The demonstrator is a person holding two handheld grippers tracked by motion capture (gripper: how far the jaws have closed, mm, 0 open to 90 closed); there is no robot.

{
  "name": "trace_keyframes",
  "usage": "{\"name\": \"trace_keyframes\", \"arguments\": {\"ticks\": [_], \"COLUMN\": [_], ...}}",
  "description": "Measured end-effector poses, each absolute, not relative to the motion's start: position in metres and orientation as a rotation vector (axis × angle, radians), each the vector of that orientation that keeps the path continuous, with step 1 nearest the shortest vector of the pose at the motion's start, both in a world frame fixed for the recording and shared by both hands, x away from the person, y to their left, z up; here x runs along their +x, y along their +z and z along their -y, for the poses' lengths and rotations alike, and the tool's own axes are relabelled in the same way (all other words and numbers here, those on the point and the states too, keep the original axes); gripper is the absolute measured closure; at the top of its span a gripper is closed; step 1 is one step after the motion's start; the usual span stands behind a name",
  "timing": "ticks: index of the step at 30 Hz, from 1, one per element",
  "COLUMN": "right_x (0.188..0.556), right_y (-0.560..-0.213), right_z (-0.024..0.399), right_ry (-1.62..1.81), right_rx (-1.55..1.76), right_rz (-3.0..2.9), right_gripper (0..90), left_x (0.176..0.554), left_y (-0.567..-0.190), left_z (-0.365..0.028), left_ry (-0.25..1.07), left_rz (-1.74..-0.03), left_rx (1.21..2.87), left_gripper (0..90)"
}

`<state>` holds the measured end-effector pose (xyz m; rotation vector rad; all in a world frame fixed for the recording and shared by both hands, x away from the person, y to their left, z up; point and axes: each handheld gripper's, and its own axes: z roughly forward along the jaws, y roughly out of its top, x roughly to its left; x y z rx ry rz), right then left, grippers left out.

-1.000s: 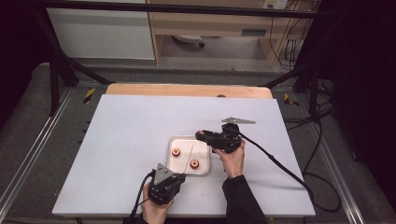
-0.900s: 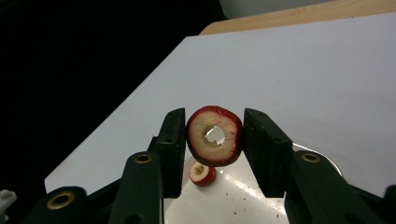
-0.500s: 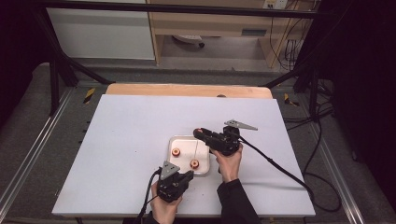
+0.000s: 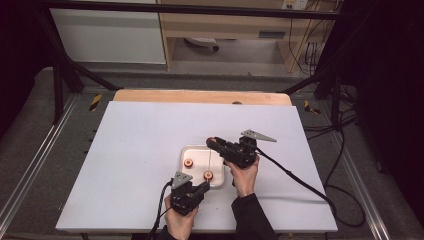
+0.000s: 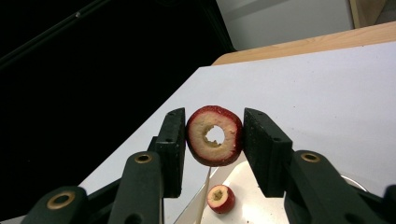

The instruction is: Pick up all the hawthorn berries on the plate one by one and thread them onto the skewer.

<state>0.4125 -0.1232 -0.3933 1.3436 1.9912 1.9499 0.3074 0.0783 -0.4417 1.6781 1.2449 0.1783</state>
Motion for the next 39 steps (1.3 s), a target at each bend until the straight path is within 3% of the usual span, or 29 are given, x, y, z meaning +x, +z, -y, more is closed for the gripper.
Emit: {"name": "trace_keyframes", "arguments": {"ticks": [39], "right_x": [0.4124], "right_y": [-0.3976], "right_z": [0.1217], "right_ry": [1.966], "right_rx": [1.367], "right_rz": [-2.003], "right_gripper": [60.8], "left_x": [0.3078], "left_y": [-0.4418], "left_z": [-0.078], "left_ry": [0.191], "left_rz": [-1.244], "left_rx": [1.647], "left_gripper": [88.6]}}
